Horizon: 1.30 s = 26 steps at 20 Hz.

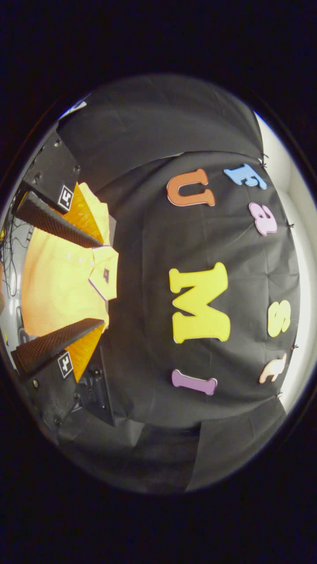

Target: Put the clothes into the washing machine and then close the washing machine lid.

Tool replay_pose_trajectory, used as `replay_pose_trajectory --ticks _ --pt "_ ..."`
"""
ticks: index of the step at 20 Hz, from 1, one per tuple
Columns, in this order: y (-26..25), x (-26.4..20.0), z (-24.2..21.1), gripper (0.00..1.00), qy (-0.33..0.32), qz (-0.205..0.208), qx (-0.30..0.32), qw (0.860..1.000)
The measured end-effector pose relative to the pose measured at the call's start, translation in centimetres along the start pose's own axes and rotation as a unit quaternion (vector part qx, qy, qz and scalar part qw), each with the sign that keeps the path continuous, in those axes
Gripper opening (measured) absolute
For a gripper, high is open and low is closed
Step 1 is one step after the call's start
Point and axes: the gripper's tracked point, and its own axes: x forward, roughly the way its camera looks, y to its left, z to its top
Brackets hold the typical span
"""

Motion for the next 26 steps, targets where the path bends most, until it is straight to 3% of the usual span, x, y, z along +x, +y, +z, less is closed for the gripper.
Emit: replay_pose_trajectory --ticks 7,13,15,26 --pt "4.1 7.6 -4.9 1.0 0.083 -0.024 -0.001 0.996" --pt "4.3 13.3 -10.5 1.0 0.152 -0.054 -0.016 0.987" --pt "3.8 14.1 -12.6 1.0 0.185 -0.064 -0.014 0.981" --pt "3.9 14.7 -12.3 0.99 0.189 -0.059 -0.011 0.98"
